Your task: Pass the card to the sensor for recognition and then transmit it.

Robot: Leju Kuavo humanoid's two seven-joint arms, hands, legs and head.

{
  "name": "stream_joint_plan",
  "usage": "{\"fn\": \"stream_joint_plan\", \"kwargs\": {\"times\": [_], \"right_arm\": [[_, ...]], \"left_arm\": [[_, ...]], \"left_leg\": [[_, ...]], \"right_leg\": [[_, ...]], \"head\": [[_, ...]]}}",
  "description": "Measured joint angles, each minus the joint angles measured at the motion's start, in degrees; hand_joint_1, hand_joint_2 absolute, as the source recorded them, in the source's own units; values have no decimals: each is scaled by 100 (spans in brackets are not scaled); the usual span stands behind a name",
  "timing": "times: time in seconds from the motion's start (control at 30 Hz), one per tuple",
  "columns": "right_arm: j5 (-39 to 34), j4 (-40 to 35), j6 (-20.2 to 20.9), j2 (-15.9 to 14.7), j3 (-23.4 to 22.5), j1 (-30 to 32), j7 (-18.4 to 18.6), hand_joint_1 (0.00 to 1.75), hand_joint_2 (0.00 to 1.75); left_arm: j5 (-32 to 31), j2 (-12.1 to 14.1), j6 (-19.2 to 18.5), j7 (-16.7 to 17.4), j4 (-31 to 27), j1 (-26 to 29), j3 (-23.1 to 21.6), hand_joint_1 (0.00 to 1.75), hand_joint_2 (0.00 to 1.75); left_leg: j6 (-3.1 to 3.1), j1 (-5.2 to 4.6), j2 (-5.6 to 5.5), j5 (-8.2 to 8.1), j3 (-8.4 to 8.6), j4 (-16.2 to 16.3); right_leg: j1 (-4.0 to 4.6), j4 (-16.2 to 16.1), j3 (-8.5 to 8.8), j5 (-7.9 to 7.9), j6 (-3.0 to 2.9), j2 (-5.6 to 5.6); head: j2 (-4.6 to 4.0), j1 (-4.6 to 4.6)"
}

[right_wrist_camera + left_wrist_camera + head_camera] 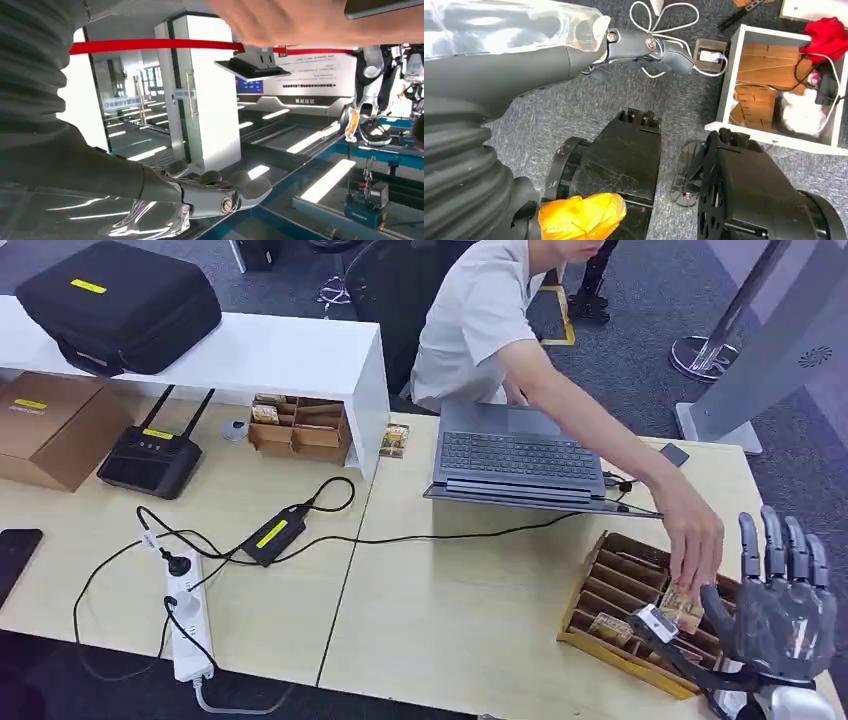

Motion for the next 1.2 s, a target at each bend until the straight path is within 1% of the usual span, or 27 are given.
{"fn": "stream_joint_plan", "kwargs": {"times": [1.2], "right_arm": [[0,0,-4,0,-48,10,-15,0,175]], "left_arm": [[-17,4,0,7,-2,-3,0,0,175]], "left_leg": [[0,0,0,0,0,0]], "right_leg": [[0,0,0,0,0,0]], "head": [[0,0]]}}
